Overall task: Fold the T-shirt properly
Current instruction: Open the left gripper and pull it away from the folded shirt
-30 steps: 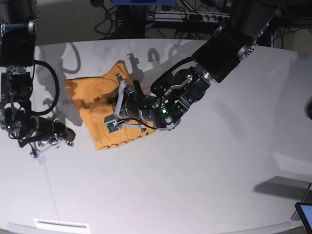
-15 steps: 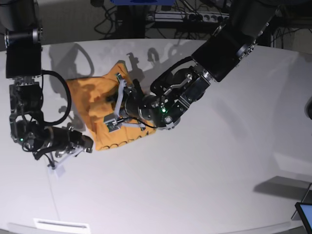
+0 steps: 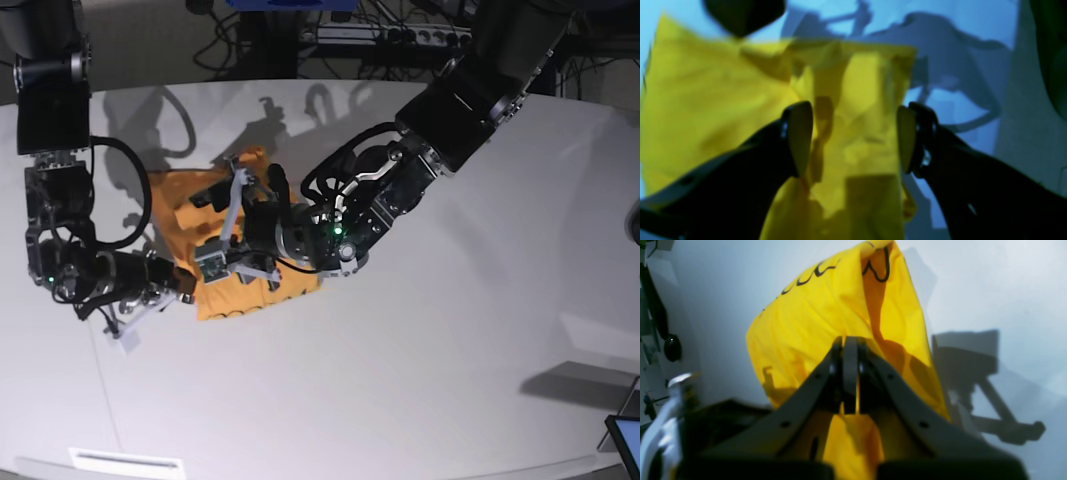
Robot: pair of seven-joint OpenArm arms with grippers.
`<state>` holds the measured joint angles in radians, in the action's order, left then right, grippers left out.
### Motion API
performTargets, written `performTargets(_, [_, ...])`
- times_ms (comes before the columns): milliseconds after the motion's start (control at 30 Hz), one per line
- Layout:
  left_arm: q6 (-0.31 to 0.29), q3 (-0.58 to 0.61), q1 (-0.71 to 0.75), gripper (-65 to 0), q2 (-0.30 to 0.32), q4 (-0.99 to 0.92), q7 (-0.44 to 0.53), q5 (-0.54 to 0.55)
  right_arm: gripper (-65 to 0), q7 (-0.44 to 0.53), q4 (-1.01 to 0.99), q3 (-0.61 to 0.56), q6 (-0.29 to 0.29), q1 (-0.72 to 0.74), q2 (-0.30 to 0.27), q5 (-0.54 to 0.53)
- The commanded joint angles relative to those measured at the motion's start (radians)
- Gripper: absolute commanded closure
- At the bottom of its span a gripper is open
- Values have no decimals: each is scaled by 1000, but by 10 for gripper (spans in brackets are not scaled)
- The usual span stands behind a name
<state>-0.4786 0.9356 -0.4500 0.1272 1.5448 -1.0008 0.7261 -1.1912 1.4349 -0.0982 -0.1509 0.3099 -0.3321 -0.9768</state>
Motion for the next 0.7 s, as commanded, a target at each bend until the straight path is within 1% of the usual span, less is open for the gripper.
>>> performTargets(0, [-4, -13, -20, -380, -7, 32, 18, 13, -1, 10, 11, 7, 4, 28, -11, -15])
performTargets(233, [-6, -215, -19, -380, -2, 107, 13, 13, -1, 10, 11, 7, 4, 28, -15, -14])
performTargets(300, [-7, -243, -22, -380, -1, 124, 9, 14, -1, 10, 11, 8, 4, 30, -15, -14])
performTargets(367, [-10, -266, -22, -380, 4, 156, -31, 14, -1, 10, 11, 8, 4, 30, -15, -14])
performTargets(467, [-64, -277, -14, -380, 4, 194, -53, 33, -1, 12, 11, 8, 4, 30, -15, -14])
performTargets(567, [-65, -310, -13, -380, 4, 190, -49, 37, -1, 10, 11, 8, 4, 30, -15, -14])
performTargets(667, [-65, -399, -13, -378, 5, 153, -49, 36, 0, 6, 11, 7, 4, 30, -11, -14])
